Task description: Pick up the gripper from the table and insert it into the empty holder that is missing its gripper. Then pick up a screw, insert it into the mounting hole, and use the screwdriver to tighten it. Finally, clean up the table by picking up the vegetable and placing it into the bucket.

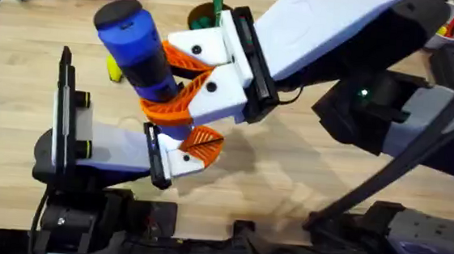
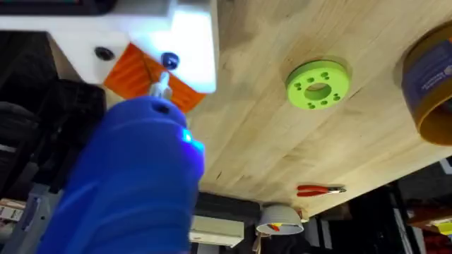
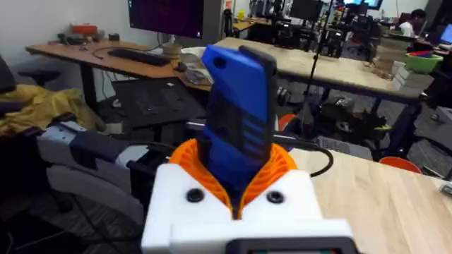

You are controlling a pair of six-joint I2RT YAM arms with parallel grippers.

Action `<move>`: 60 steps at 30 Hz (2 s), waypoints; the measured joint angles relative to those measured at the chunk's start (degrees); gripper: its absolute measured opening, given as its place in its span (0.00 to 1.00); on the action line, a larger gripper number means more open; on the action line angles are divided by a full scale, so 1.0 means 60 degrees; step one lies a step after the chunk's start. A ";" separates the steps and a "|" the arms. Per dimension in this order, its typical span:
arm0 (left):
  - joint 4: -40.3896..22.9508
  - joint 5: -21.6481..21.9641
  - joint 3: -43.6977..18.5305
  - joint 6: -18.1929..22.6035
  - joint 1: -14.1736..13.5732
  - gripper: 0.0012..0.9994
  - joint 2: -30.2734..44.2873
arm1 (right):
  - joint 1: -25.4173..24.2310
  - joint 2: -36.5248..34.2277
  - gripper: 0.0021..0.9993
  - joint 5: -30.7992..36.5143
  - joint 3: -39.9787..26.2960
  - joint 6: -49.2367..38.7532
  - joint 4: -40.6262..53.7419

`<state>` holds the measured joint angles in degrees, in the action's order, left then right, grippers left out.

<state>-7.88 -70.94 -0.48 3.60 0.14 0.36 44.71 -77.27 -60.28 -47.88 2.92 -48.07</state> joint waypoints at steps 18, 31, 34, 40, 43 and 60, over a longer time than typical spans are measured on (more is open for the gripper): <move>0.0000 0.0004 0.0002 0.0000 0.0000 0.02 0.0000 | 0.0000 -0.0015 0.02 -0.0006 0.0000 0.0001 -0.0020; 0.0000 0.0004 -0.0001 -0.0036 0.0000 0.02 0.0000 | 0.0004 -0.0231 0.02 0.0074 0.0000 0.0001 -0.0131; 0.0000 0.0004 0.0000 -0.0035 0.0000 0.02 0.0000 | 0.0004 -0.0231 0.02 0.0074 0.0000 0.0004 -0.0121; 0.0000 0.0004 -0.0001 -0.0033 0.0000 0.02 0.0000 | 0.0004 -0.0231 0.02 0.0074 0.0000 0.0004 -0.0055; 0.0000 0.0004 0.0001 -0.0034 0.0000 0.02 0.0000 | 0.0004 -0.0231 0.02 0.0073 0.0000 0.0002 -0.0051; 0.0000 0.0004 0.0000 -0.0033 0.0000 0.02 0.0000 | 0.0004 -0.0293 0.02 0.0074 0.0007 0.0446 -0.1532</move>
<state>-7.88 -70.91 -0.48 3.40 0.14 0.36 44.73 -79.02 -59.83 -47.83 5.59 -57.26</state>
